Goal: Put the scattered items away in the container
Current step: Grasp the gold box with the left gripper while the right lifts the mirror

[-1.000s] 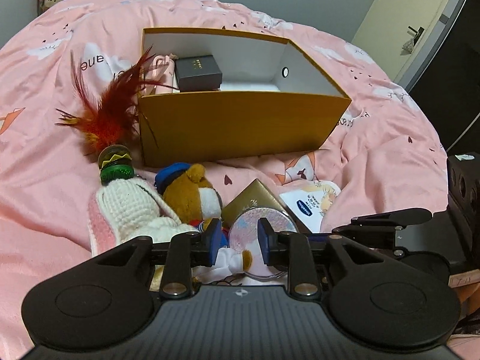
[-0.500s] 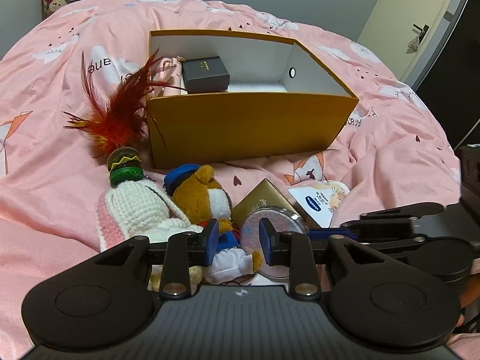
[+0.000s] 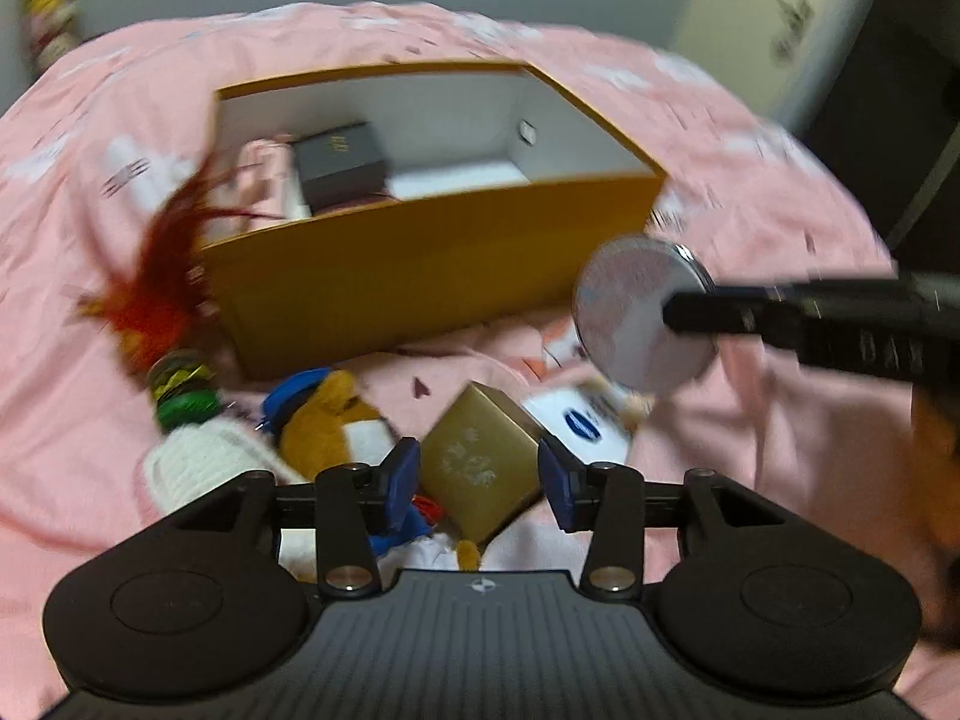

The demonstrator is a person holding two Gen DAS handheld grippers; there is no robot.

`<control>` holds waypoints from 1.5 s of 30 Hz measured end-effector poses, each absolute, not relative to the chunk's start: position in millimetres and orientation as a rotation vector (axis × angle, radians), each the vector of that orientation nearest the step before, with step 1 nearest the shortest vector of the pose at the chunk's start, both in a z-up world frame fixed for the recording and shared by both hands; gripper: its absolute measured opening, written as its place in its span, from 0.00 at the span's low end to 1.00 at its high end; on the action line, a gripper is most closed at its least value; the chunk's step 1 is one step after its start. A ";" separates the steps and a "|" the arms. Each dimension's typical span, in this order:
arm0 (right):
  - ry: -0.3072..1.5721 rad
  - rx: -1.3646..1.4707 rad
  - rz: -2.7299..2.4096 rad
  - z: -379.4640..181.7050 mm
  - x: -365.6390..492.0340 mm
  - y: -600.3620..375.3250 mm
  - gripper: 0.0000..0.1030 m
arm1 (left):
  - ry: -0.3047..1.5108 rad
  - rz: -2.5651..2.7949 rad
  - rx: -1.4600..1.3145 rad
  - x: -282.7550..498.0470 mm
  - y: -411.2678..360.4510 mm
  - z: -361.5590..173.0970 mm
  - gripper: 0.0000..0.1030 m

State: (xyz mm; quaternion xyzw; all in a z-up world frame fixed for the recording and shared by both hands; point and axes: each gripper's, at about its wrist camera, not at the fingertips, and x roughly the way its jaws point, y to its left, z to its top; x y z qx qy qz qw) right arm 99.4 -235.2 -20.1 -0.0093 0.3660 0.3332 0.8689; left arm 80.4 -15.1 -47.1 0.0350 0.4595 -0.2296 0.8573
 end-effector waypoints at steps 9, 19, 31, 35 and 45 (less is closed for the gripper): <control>0.821 0.009 0.677 -41.4 113.9 -246.3 0.15 | 0.965 -0.541 0.359 79.7 -50.6 -72.2 0.64; 0.847 0.053 0.672 -55.7 128.1 -251.4 0.15 | 0.988 -0.611 0.386 105.2 -55.0 -95.7 0.76; 0.899 0.076 0.653 -71.8 144.3 -251.2 0.15 | 0.981 -0.630 0.244 127.2 -46.2 -106.9 0.70; 0.905 0.075 0.650 -72.8 147.1 -249.3 0.15 | 0.978 -0.635 0.234 128.2 -44.7 -102.1 0.63; 0.916 0.061 0.634 -75.4 149.3 -247.5 0.15 | 1.005 -0.636 0.307 128.8 -53.0 -114.2 0.86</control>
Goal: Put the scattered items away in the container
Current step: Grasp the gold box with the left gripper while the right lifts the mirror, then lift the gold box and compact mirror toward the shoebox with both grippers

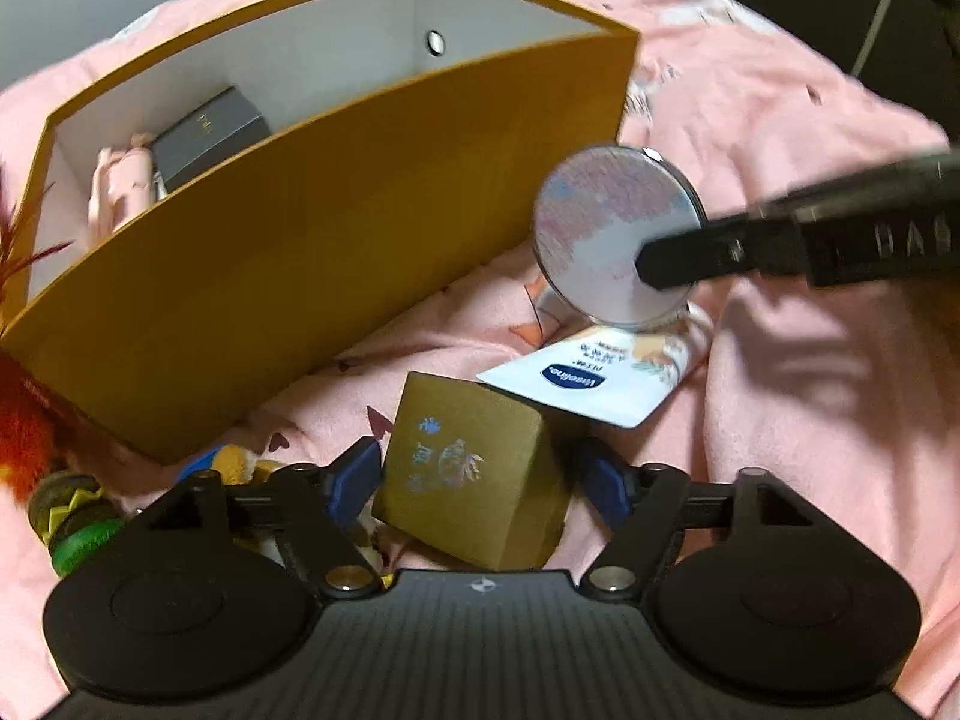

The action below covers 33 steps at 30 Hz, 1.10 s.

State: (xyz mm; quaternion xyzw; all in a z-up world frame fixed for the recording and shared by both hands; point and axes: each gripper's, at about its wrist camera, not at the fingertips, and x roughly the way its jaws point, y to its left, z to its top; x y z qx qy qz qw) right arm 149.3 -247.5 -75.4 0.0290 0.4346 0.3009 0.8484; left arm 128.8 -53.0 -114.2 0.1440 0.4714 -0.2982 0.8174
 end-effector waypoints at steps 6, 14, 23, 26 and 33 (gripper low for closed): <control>0.922 0.052 0.634 -77.2 149.4 -246.3 0.15 | 1.049 -0.691 0.328 146.7 -56.8 -122.0 0.91; 0.927 0.058 0.631 -78.3 151.0 -247.4 0.15 | 1.049 -0.679 0.302 141.7 -55.6 -115.0 0.74; 0.901 0.034 0.633 -70.7 147.3 -245.2 0.15 | 1.040 -0.625 0.216 129.8 -37.4 -86.8 0.71; 0.869 -0.001 0.649 -61.8 144.4 -241.2 0.14 | 1.020 -0.617 0.205 123.6 -32.3 -73.7 0.71; 0.786 -0.138 0.690 -31.9 141.4 -226.1 0.14 | 0.938 -0.591 0.152 130.1 -15.0 -38.3 0.71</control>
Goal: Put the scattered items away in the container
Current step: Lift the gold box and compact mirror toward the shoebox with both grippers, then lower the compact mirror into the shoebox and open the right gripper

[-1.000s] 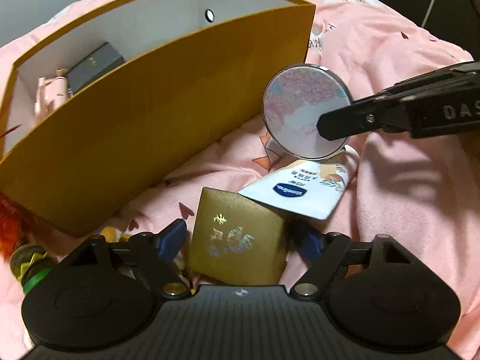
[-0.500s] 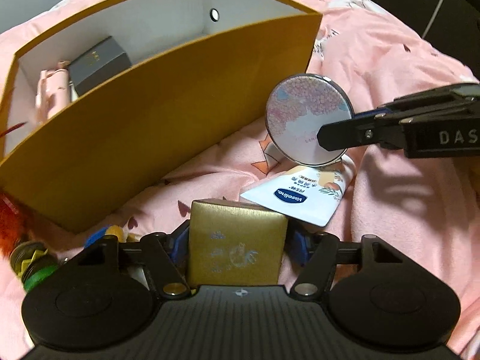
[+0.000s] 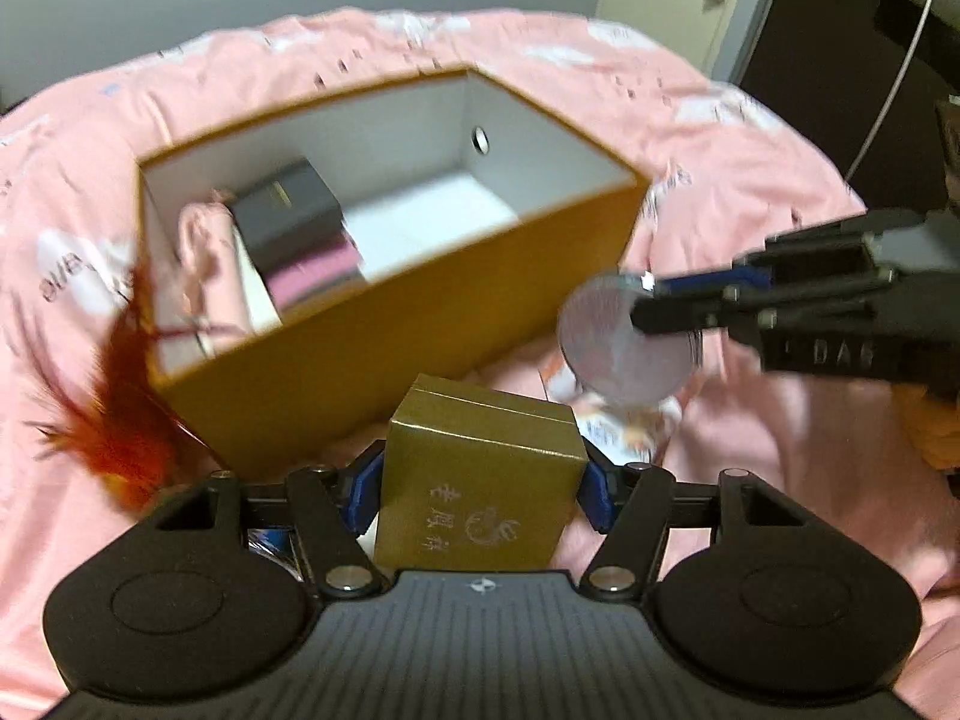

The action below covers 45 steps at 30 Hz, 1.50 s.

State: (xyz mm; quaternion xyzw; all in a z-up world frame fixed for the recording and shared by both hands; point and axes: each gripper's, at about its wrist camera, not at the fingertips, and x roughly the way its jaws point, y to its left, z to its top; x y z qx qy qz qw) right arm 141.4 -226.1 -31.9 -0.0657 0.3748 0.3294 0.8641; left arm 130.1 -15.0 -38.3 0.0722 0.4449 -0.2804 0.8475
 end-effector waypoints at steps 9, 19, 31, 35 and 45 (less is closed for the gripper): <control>0.683 -0.364 0.805 11.3 143.3 -195.1 0.14 | 0.832 -0.555 0.087 151.9 12.3 8.4 0.71; 0.535 -0.546 0.888 54.7 177.8 -146.6 0.14 | 0.815 -0.502 0.031 205.3 35.6 24.8 0.71; 0.649 -0.892 1.070 -13.3 233.1 -71.5 0.14 | 0.821 -0.494 -0.019 243.3 55.6 9.9 0.71; 0.689 -0.953 1.109 -35.5 249.7 -52.5 0.14 | 0.827 -0.501 -0.074 253.1 64.6 2.8 0.71; 0.751 -1.080 1.193 -73.7 266.9 -20.6 0.14 | 0.835 -0.507 -0.129 268.6 73.2 -12.6 0.71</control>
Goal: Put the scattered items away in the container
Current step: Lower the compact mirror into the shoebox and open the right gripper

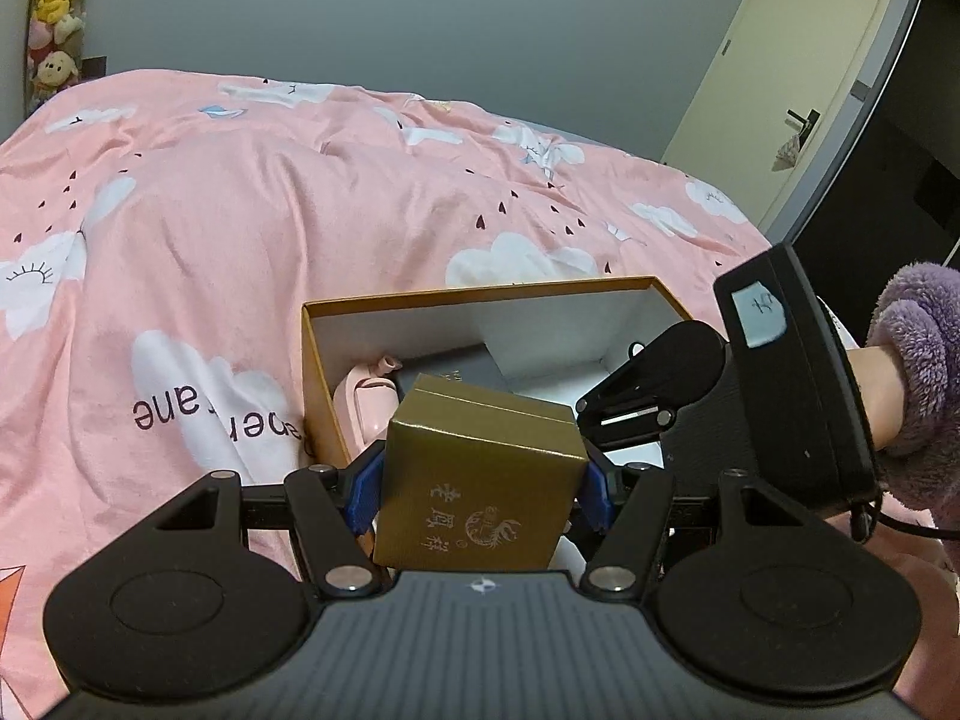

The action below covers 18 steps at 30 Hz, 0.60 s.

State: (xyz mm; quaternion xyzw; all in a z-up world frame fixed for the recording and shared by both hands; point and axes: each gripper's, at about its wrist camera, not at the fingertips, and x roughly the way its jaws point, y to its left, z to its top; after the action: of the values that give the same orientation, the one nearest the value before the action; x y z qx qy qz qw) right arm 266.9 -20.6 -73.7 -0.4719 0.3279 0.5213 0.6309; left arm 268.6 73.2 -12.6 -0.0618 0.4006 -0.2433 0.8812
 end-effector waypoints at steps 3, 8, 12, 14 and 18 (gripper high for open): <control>0.735 -1.127 1.222 -74.8 261.8 -18.5 0.15 | 0.836 -0.500 -0.143 270.7 77.2 -14.6 0.71; 0.768 -1.146 1.271 -73.1 257.9 -18.5 0.15 | 0.834 -0.499 -0.143 269.6 79.7 -15.7 0.71; 0.819 -1.145 1.297 -72.0 262.4 -16.0 0.18 | 0.832 -0.509 -0.142 268.2 80.5 -16.5 0.71; 0.827 -1.153 1.304 -71.9 262.9 -13.8 0.17 | 0.833 -0.502 -0.144 268.6 81.8 -17.4 0.71; 0.816 -1.207 1.323 -72.8 257.9 -8.5 0.18 | 0.833 -0.504 -0.146 267.7 82.2 -18.3 0.71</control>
State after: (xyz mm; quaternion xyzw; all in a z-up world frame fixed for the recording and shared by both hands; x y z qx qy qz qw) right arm 257.9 -8.5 -72.8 -0.5105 0.3451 0.5600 0.5537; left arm 267.7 82.2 -18.3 -0.0699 0.3997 -0.2421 0.8813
